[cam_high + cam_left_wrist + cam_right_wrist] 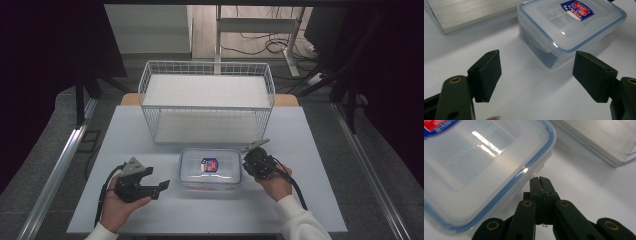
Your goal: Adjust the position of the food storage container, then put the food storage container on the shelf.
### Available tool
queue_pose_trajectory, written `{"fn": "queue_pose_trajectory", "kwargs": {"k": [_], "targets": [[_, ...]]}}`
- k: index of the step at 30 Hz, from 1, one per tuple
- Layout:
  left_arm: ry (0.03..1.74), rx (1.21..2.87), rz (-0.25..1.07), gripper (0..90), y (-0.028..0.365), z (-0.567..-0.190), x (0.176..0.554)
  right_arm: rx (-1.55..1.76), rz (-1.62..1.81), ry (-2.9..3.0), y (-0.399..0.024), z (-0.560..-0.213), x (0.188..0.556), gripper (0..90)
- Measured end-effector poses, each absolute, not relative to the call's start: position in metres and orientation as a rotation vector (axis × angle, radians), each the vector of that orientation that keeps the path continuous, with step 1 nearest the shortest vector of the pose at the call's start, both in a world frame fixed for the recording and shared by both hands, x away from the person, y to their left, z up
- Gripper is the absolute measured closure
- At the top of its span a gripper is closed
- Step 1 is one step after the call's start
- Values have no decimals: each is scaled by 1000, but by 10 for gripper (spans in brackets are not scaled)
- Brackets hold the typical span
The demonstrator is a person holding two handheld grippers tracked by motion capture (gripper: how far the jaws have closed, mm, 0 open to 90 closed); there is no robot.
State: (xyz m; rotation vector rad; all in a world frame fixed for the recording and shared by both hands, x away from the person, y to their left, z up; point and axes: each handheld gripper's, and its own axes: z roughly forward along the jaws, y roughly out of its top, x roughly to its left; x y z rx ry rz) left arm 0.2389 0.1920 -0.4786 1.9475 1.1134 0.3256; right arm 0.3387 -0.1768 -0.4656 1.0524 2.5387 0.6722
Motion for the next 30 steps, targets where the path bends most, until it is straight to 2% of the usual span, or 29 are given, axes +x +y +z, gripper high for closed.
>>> {"fn": "queue_pose_trajectory", "kwargs": {"k": [9,13,15,16,17,20,22,25,30], "targets": [[1123,1938,324,227,195,-478,239,1120,907,2429,-225,-447,310,887],[1124,1935,327,225,194,-479,240,1154,974,2388,-235,-443,307,883],[1124,1939,326,223,194,-479,240,1181,1023,2384,-239,-443,308,854],[1125,1939,325,223,194,-479,241,1183,1047,2388,-239,-444,309,824],[1126,1939,324,222,194,-479,241,1162,1073,2398,-240,-445,309,748],[1128,1937,320,220,196,-479,241,1144,1144,2390,-237,-445,309,415],[1138,1932,315,214,196,-479,241,1158,1186,2367,-237,-444,309,298],[1136,1928,311,198,197,-479,241,1151,1220,2347,-237,-443,307,224],[1141,1912,300,178,198,-477,242,1177,1264,2337,-238,-441,307,201]]}}
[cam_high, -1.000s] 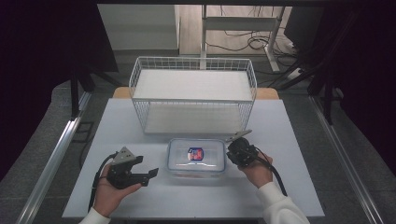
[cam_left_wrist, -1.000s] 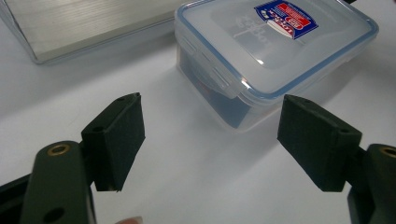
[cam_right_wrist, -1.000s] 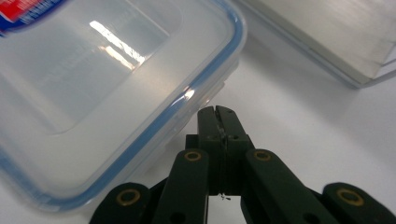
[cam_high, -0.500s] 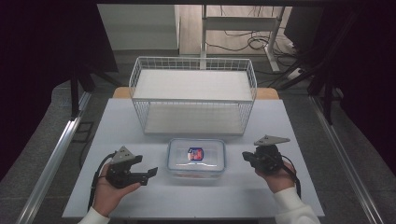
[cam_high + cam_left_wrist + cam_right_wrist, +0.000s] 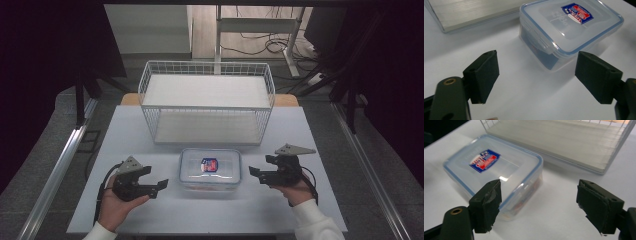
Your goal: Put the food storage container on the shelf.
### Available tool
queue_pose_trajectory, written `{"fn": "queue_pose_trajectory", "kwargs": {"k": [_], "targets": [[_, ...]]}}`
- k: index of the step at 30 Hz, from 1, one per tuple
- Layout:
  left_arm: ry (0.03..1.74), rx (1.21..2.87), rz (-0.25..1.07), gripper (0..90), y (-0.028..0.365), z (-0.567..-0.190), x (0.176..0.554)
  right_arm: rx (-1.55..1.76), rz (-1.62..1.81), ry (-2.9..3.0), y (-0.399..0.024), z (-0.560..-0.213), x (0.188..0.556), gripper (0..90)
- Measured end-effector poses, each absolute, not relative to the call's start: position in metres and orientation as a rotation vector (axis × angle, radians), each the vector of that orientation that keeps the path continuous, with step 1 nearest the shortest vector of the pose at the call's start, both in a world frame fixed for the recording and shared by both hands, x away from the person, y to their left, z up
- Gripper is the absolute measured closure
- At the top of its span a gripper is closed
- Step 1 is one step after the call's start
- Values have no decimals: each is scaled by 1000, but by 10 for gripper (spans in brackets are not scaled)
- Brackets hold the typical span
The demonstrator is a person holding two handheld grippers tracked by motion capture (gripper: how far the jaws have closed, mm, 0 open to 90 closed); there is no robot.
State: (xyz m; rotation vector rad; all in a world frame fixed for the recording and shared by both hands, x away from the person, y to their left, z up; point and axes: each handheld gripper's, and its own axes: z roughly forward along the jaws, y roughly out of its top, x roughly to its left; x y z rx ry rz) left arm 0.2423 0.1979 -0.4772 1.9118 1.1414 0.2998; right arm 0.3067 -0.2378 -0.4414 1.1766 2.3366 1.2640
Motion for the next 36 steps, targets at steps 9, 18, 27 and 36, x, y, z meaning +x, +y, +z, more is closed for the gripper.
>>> {"fn": "queue_pose_trajectory", "kwargs": {"k": [9,18,27,36], "targets": [[1163,1880,265,117,197,-472,252,1094,1358,2353,-234,-442,302,194],[1175,1810,95,157,197,-472,278,1187,1372,2369,-223,-448,309,213],[1232,1828,-52,165,184,-485,306,1201,1359,2390,-219,-449,309,196],[1225,1828,-165,129,173,-500,326,1206,1366,2411,-216,-451,310,186]]}}
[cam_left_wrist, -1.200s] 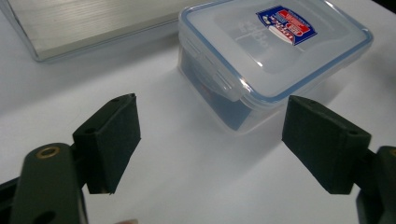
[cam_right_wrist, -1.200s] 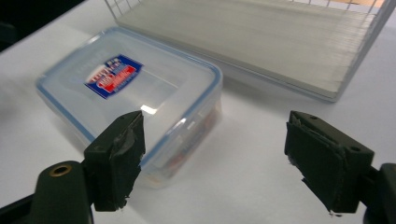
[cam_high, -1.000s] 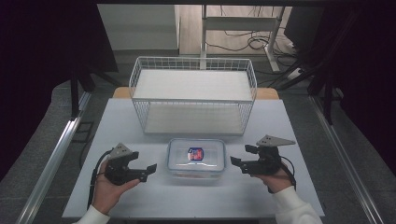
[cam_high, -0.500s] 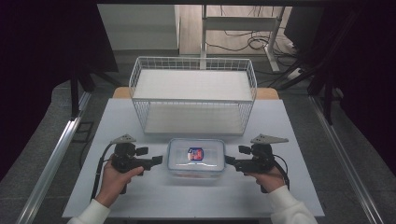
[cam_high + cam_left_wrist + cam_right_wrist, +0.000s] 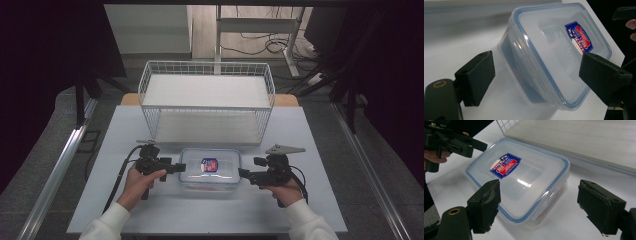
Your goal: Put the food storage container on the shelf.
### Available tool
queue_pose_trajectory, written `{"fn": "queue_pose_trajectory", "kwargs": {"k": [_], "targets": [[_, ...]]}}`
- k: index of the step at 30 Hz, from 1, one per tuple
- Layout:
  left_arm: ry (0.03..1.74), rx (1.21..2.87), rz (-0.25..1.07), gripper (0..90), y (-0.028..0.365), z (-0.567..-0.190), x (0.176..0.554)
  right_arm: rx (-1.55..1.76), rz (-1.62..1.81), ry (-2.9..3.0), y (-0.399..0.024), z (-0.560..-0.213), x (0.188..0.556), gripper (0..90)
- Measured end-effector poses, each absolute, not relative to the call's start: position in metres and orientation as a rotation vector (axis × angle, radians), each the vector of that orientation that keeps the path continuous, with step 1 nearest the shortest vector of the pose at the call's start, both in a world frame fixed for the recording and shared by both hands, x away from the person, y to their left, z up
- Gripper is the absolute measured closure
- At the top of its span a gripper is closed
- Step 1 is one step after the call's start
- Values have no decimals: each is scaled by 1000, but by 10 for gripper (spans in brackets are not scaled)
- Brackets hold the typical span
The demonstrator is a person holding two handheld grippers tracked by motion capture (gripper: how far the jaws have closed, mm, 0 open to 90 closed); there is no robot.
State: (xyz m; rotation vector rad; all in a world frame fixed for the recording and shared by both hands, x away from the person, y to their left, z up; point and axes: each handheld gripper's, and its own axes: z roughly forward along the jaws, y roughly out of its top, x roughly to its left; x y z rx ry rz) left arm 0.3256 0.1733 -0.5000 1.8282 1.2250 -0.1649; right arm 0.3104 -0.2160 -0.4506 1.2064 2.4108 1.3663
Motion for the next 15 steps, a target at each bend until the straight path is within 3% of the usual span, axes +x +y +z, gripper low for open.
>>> {"fn": "queue_pose_trajectory", "kwargs": {"k": [15], "targets": [[1190,1813,-344,138,163,-518,336,1252,1374,2432,-213,-456,315,169]]}}
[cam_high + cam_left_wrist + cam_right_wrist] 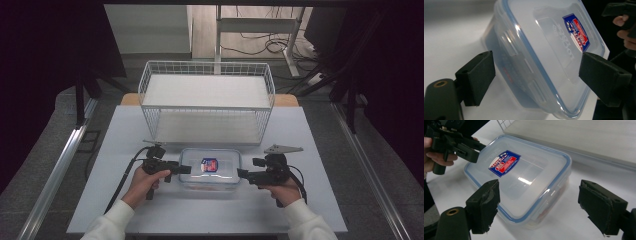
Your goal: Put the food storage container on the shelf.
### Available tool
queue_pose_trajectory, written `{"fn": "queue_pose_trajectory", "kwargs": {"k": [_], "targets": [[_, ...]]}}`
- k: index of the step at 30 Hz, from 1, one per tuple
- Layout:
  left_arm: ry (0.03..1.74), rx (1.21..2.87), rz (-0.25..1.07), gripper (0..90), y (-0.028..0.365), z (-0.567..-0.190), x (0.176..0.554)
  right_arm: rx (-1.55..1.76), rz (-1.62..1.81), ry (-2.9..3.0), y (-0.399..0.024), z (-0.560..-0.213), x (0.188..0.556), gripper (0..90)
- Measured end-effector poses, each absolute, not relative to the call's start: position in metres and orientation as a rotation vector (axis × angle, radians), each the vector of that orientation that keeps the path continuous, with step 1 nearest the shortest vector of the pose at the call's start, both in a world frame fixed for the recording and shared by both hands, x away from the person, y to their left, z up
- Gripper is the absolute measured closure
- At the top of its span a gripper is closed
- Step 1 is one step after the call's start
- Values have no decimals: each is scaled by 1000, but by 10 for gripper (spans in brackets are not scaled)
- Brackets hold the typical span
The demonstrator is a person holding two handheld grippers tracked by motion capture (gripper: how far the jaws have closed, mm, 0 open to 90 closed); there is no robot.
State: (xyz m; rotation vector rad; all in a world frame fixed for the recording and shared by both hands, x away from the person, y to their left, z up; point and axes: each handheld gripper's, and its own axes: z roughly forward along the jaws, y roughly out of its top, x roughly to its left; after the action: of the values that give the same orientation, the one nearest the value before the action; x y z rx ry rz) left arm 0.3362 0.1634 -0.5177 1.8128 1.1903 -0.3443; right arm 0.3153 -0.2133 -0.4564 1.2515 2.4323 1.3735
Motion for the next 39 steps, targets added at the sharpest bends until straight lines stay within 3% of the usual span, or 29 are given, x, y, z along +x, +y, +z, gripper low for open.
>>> {"fn": "queue_pose_trajectory", "kwargs": {"k": [10,18,30,39], "targets": [[1180,1820,-370,186,161,-519,334,1441,1393,2514,-201,-480,338,106],[1187,1815,-369,199,161,-519,334,1552,1399,2578,-194,-499,350,115],[1212,1799,-359,228,161,-518,332,1662,1468,2563,-201,-500,352,296],[1202,1793,-336,317,165,-512,325,1673,1495,2537,-206,-495,346,381]]}}
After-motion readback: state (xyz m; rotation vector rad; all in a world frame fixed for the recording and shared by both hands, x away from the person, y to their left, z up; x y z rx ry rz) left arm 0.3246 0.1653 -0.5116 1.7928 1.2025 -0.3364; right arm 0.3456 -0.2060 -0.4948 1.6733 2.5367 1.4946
